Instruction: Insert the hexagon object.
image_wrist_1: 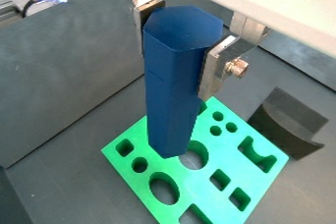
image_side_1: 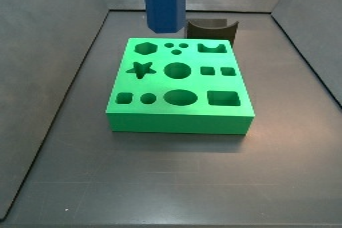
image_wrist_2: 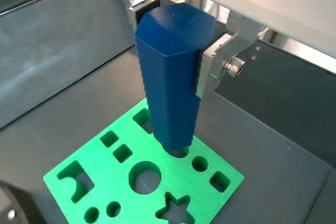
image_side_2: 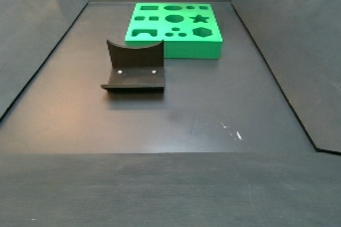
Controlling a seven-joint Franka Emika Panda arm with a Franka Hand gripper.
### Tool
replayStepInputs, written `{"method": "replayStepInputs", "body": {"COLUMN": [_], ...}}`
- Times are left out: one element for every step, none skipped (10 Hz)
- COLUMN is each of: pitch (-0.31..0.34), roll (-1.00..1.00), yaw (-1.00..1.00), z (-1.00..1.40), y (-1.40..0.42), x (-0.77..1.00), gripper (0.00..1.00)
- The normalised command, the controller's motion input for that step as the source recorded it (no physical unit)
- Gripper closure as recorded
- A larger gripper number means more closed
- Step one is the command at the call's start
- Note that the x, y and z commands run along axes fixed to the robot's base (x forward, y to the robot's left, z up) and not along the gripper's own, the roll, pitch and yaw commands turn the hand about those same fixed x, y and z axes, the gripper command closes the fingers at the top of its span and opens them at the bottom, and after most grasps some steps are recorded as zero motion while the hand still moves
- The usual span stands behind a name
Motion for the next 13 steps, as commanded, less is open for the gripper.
{"method": "replayStepInputs", "body": {"pitch": [0.000,0.000,0.000,0.019,0.000,0.000,0.000,0.000,0.000,0.000,0.000,0.000,0.000], "roll": [0.00,0.00,0.00,0.00,0.00,0.00,0.00,0.00,0.00,0.00,-0.01,-0.04,-0.03], "yaw": [-0.97,-0.91,-0.83,-0.71,-0.81,-0.91,-0.91,-0.87,-0.67,-0.47,-0.31,-0.16,-0.23], "z": [0.00,0.00,0.00,0.00,0.00,0.00,0.00,0.00,-0.02,-0.13,-0.11,-0.12,-0.14], "y": [0.03,0.09,0.17,0.27,0.19,0.10,0.10,0.13,0.33,0.55,0.68,0.80,0.75], "x": [0.06,0.15,0.20,0.37,0.25,0.19,0.18,0.13,0.07,0.09,0.04,0.00,0.00], "gripper": [1.00,1.00,1.00,1.00,1.00,1.00,1.00,1.00,1.00,1.00,1.00,1.00,1.00]}}
